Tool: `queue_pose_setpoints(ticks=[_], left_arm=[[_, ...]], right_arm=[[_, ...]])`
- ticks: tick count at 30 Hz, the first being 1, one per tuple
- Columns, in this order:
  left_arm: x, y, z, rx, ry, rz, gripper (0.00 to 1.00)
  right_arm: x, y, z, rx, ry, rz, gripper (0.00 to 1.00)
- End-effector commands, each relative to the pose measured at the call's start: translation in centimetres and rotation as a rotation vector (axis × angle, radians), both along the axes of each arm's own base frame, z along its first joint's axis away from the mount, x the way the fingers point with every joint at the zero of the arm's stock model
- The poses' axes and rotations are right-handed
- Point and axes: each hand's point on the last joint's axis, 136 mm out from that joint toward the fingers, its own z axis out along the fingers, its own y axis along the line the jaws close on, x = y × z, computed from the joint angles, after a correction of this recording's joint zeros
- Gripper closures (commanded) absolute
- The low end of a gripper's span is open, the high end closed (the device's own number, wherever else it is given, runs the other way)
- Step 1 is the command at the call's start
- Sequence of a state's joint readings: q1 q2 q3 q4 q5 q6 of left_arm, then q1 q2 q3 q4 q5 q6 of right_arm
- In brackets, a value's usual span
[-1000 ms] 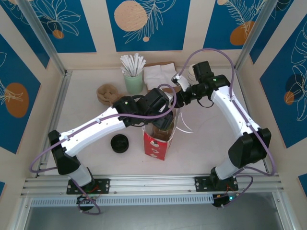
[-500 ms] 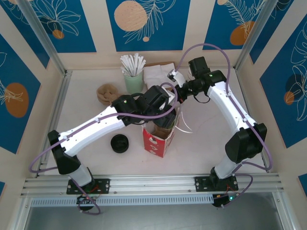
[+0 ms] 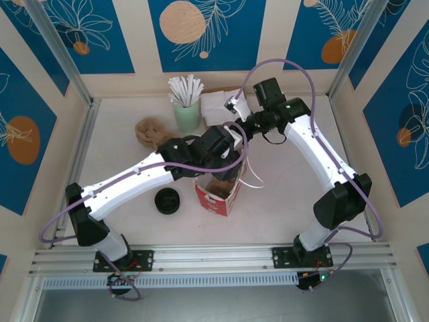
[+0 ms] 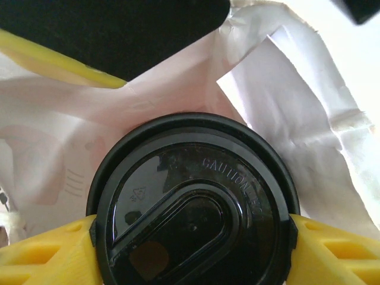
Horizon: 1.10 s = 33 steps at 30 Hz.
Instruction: Pack the takeout coffee
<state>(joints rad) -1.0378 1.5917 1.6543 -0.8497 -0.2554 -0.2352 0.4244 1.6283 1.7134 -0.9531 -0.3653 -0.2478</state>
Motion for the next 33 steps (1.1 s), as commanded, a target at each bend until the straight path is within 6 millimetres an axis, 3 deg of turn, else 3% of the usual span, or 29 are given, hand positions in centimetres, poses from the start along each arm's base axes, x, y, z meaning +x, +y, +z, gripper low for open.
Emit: queue_pose_setpoints(ticks=[1, 13, 21, 33], left_arm=[[1.0, 0.9, 1.8, -0.023, -0.082, 0.03, 0.31], [0.8, 0.7, 0.1, -0.062, -0.089, 0.023, 0.31], [0.9, 1.1, -1.2, -0.027, -0.089, 0.029, 0.31], [1.5, -0.2, -3.0, -0.001, -0.079, 0.014, 0.31]], right_arm=[[-0.5, 0.6, 1.0, 0.016, 0.025, -0.02, 0.99], [-1.6, 0.3, 1.4, 0.048, 0.063, -0.101, 0.99], [-0.8, -0.4, 1.2, 0.079, 0.088, -0.162, 0.99], [-0.5, 0.3, 1.2, 0.109, 0.098, -0.128, 0.99]])
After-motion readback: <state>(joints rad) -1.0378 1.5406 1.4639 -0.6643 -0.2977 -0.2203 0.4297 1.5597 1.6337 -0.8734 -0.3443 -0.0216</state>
